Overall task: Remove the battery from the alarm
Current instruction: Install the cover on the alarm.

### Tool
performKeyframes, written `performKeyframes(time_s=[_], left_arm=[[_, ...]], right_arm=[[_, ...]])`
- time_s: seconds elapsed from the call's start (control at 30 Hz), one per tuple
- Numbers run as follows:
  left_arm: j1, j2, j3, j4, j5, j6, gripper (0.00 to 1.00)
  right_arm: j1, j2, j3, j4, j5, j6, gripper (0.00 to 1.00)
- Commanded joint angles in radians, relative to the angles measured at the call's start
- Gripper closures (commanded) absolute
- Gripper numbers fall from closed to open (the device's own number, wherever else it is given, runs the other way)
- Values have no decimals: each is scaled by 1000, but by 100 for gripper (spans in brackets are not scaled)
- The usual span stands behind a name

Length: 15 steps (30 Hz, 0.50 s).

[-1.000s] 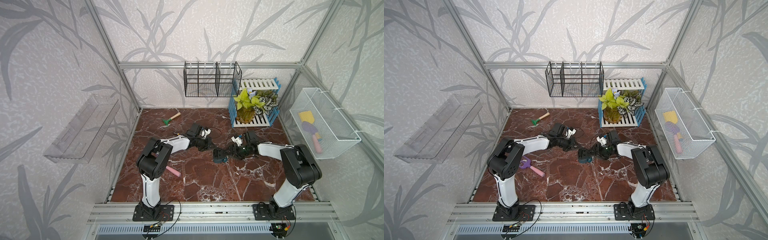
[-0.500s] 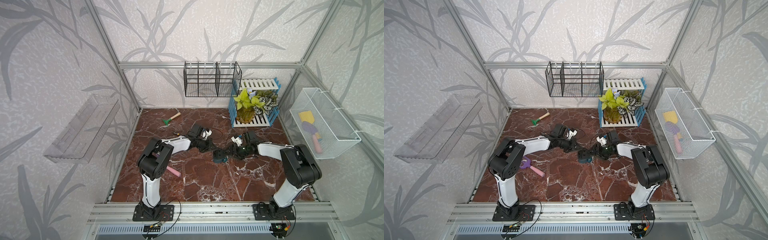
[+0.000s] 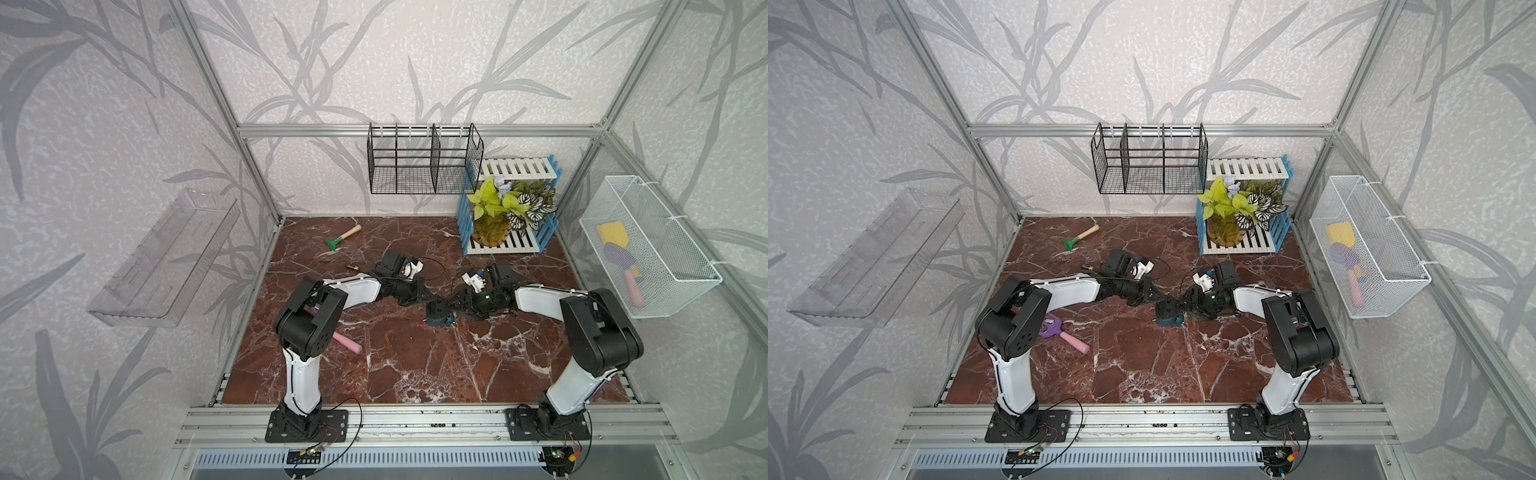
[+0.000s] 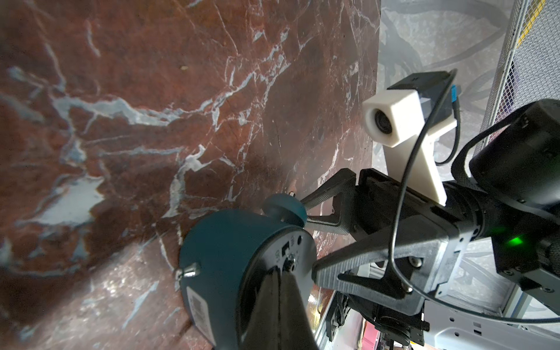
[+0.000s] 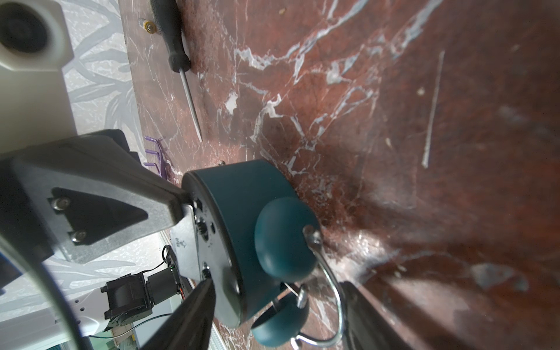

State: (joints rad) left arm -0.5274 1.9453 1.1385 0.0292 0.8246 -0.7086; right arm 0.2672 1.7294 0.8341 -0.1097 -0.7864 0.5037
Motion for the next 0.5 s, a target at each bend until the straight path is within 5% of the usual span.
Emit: performKeyframes(time_s=[0.0, 0.47], left_arm=[[-8, 9, -25, -21, -30, 0, 100], [-10, 0, -13, -68, -72, 23, 80]], right_arm=[[6, -1, -7, 15, -13, -2, 33], [6, -20, -21, 28, -6, 10, 29]])
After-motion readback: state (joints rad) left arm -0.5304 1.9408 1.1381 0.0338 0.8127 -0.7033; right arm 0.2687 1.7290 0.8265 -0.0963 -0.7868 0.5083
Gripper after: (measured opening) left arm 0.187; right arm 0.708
